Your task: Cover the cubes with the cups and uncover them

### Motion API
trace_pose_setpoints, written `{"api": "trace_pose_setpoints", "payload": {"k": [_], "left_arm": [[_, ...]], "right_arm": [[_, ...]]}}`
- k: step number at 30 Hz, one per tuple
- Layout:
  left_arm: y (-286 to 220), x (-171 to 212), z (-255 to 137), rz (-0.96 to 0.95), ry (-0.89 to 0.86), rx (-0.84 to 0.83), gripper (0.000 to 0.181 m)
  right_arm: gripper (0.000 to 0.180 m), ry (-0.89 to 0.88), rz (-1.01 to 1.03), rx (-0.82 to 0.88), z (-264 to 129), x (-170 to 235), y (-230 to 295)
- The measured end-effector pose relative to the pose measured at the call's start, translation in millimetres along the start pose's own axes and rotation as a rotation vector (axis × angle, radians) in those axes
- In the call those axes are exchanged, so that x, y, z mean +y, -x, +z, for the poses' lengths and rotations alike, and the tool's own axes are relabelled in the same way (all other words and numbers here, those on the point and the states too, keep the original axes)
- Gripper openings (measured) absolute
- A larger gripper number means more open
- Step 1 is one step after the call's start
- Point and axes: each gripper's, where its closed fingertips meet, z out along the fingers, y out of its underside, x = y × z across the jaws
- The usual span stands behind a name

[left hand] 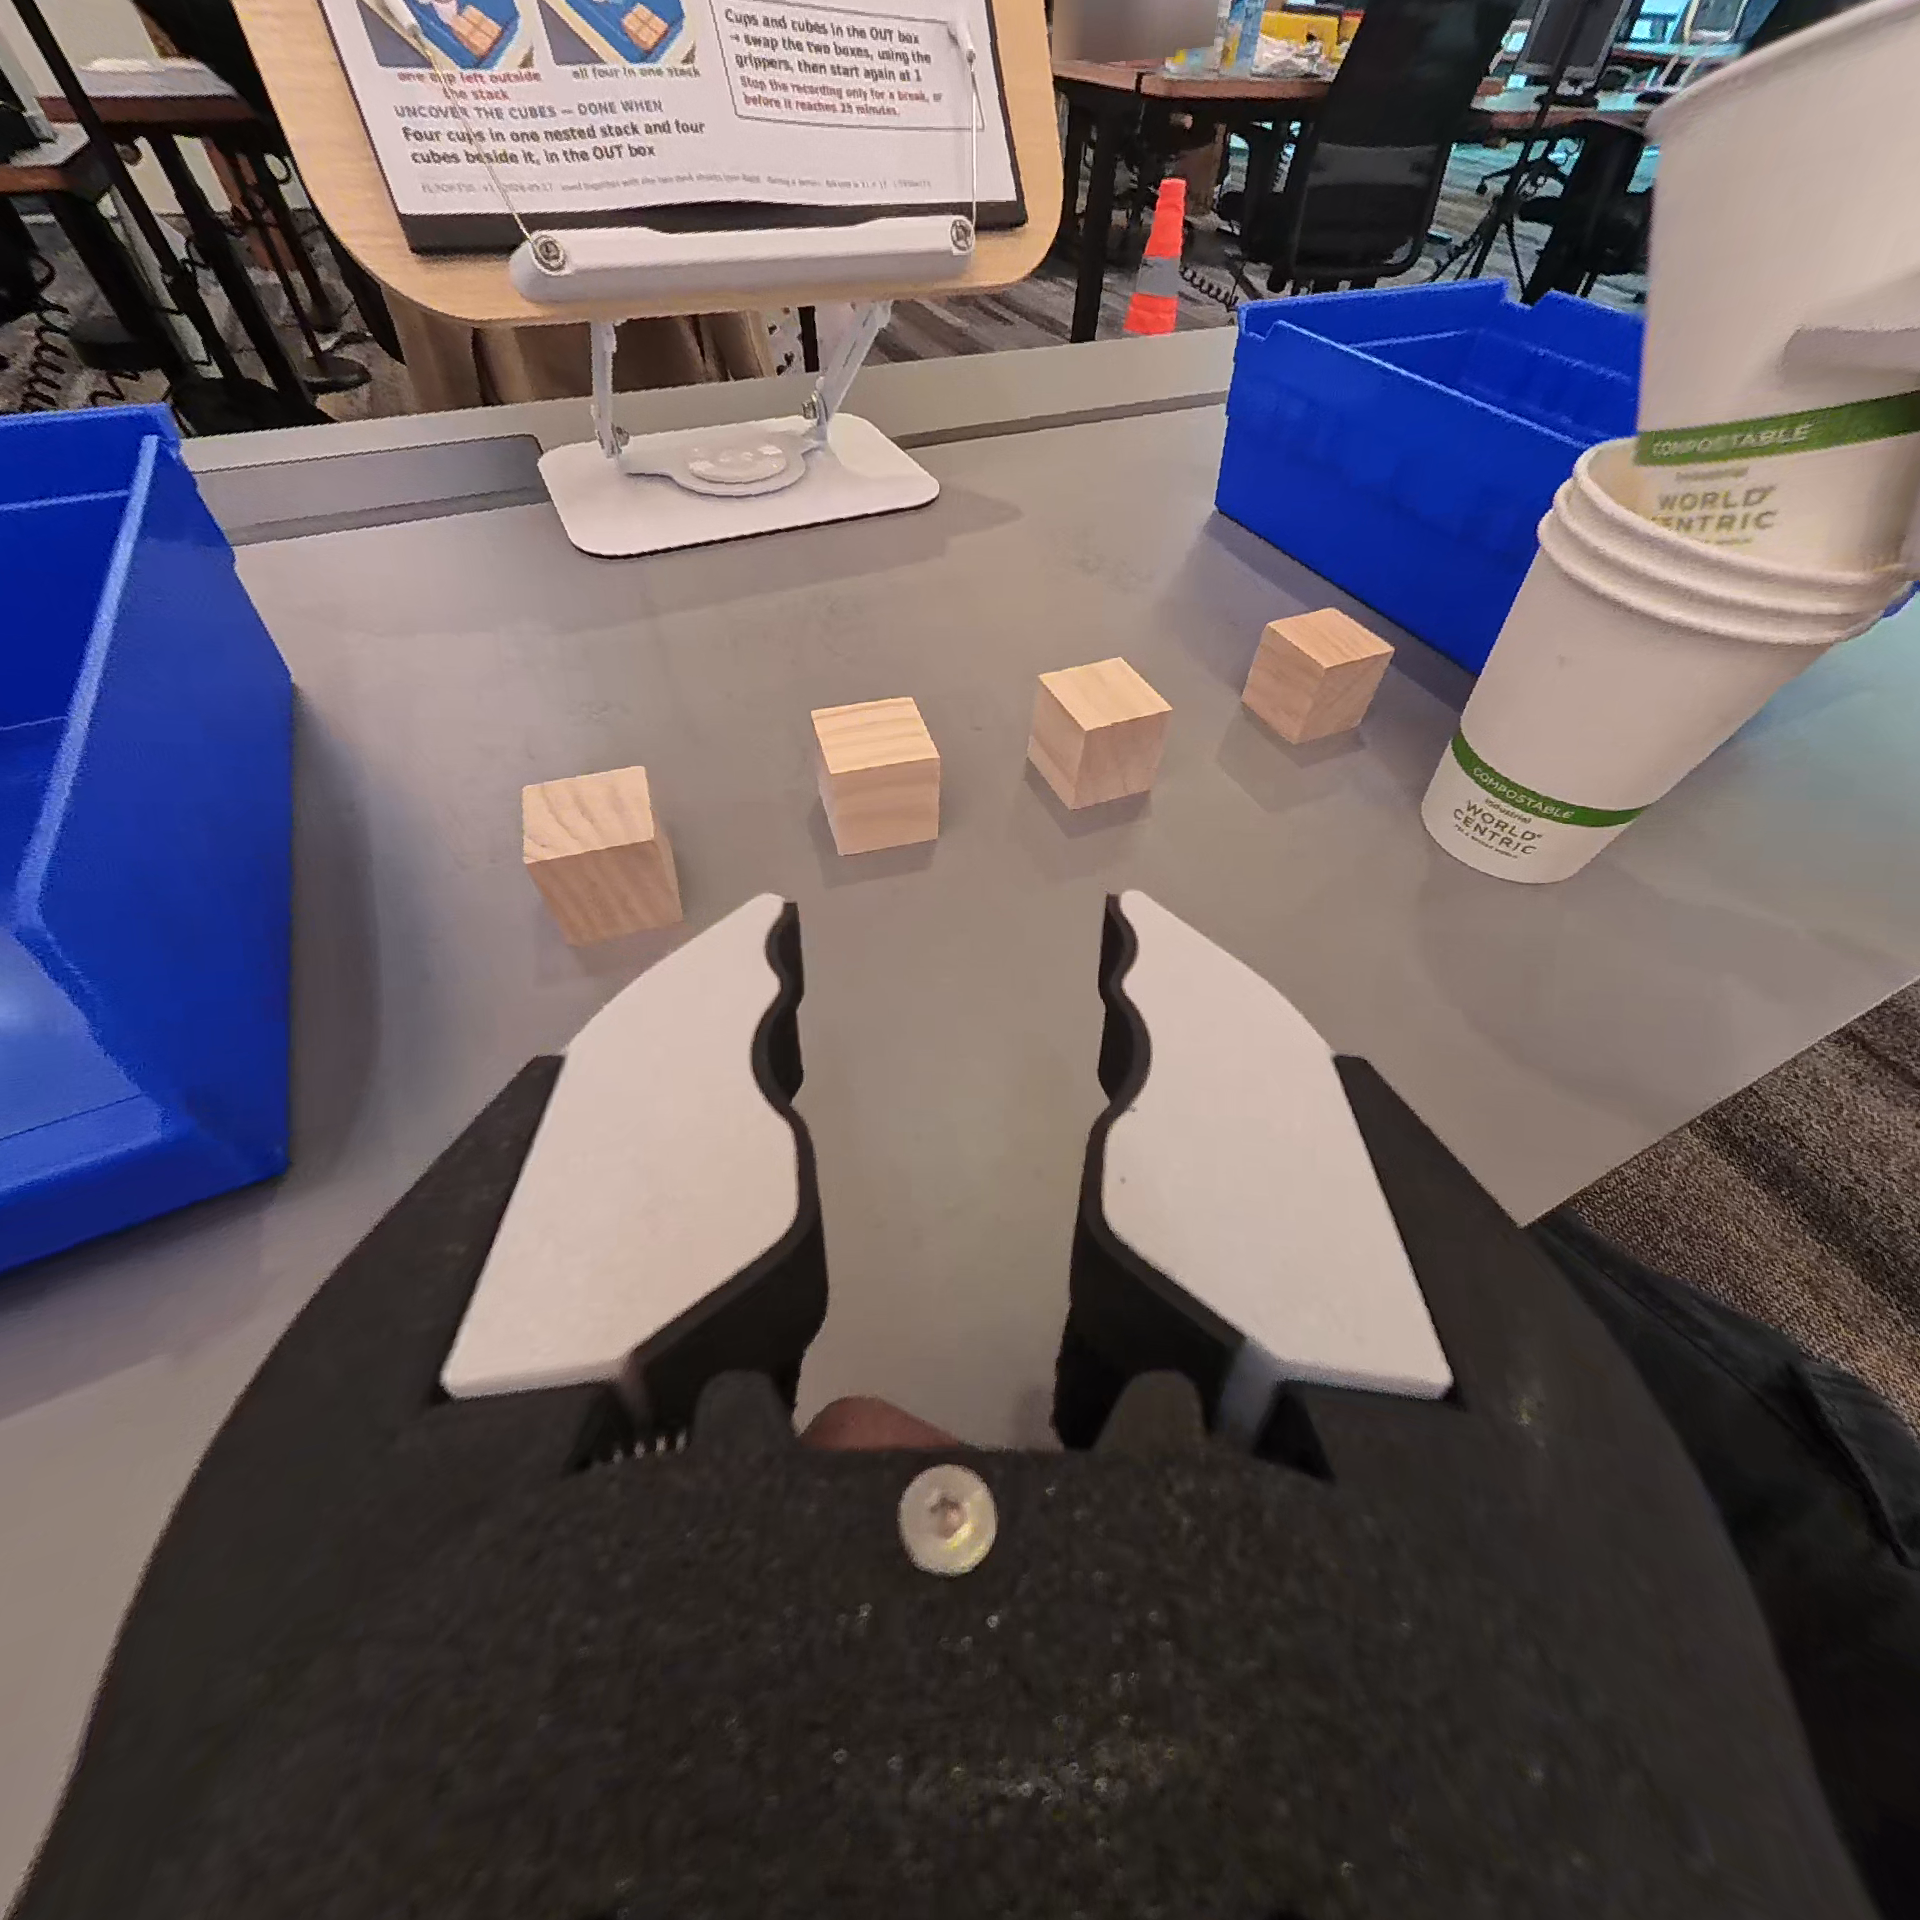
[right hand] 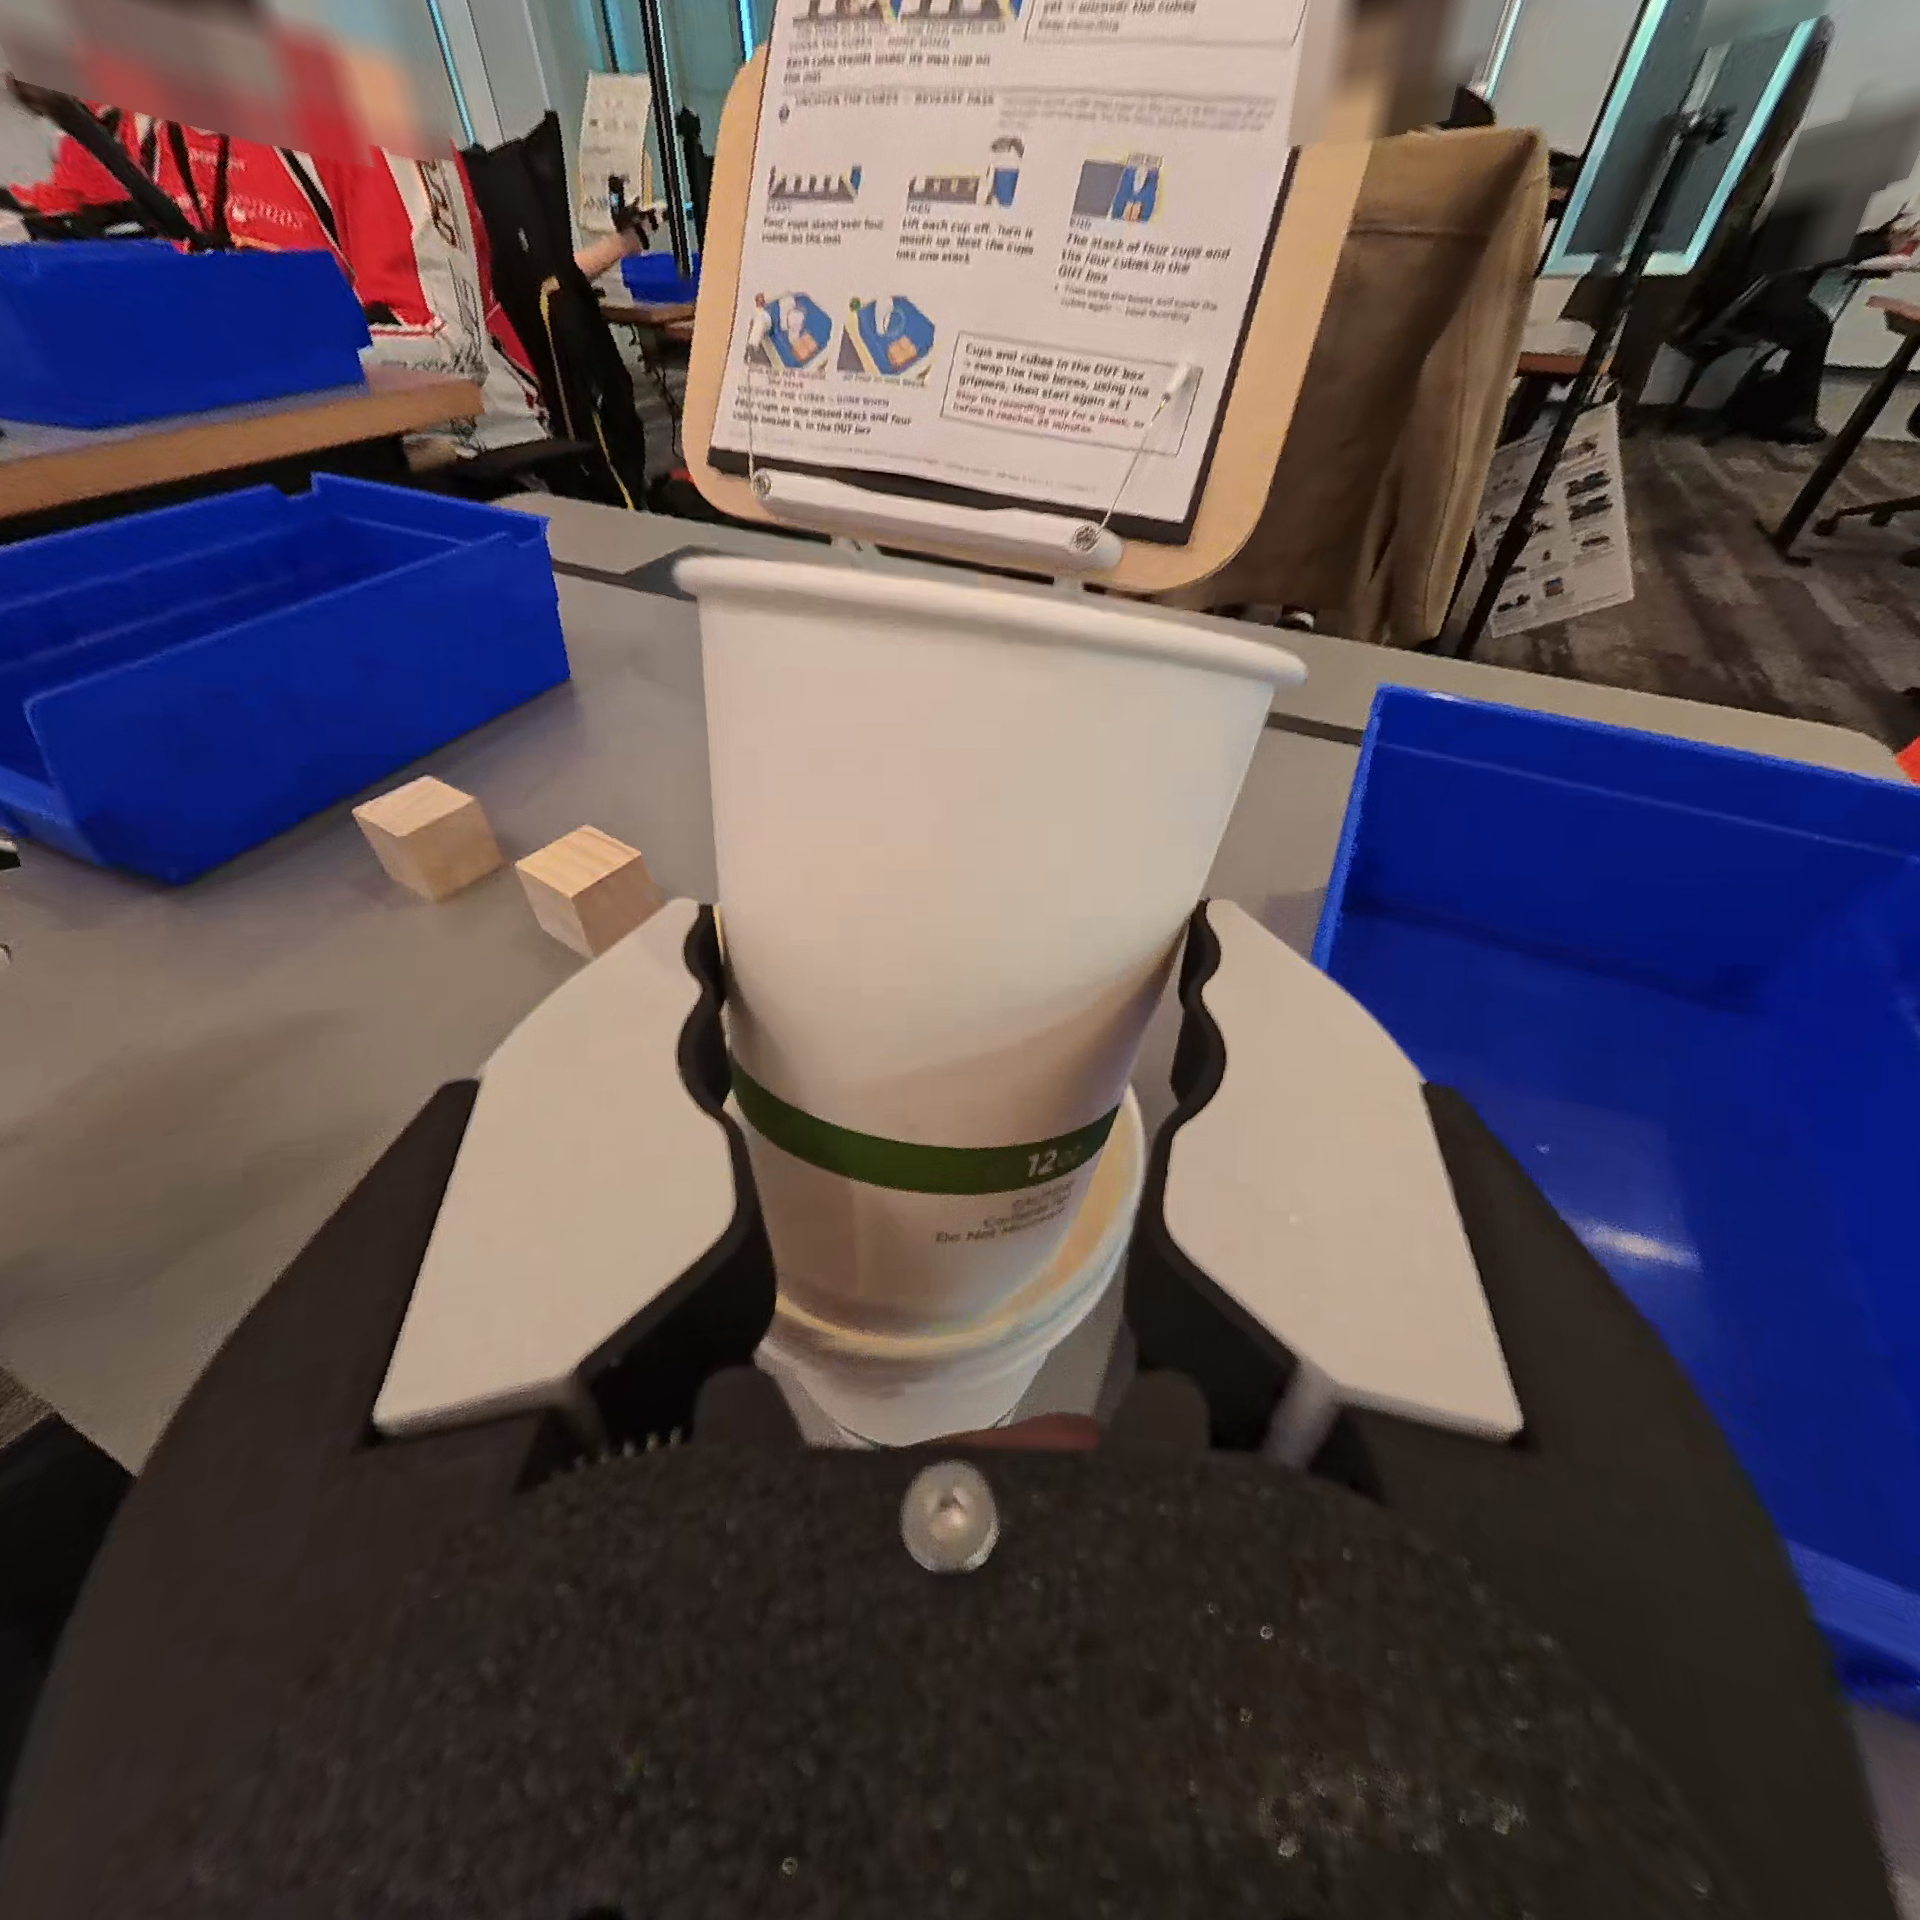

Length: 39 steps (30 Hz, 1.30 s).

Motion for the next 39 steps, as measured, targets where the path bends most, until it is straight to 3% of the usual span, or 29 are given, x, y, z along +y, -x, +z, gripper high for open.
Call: {"api": "trace_pose_setpoints", "payload": {"k": [19, 25, 30, 33, 39], "left_arm": [[-11, 6, 3, 0.024, 0.031, 0.043, 0.055], [-16, 7, 3, 0.028, 0.044, 0.064, 0.056], [-18, 8, 3, 0.034, 0.05, 0.072, 0.056], [-18, 8, 2, 0.037, 0.049, 0.07, 0.056], [-9, 5, 1, 0.016, 0.034, 0.046, 0.056]], "right_arm": [[0.092, 0.118, 0.0, -0.096, -4, 9, 12], [0.112, 0.306, -0.022, -0.171, -10, 35, 15], [0.115, 0.441, -0.094, -0.18, -23, 53, 10], [0.114, 0.388, -0.142, -0.13, -35, 34, 0], [0.106, 0.046, -0.119, -0.112, -64, -42, 21]]}}
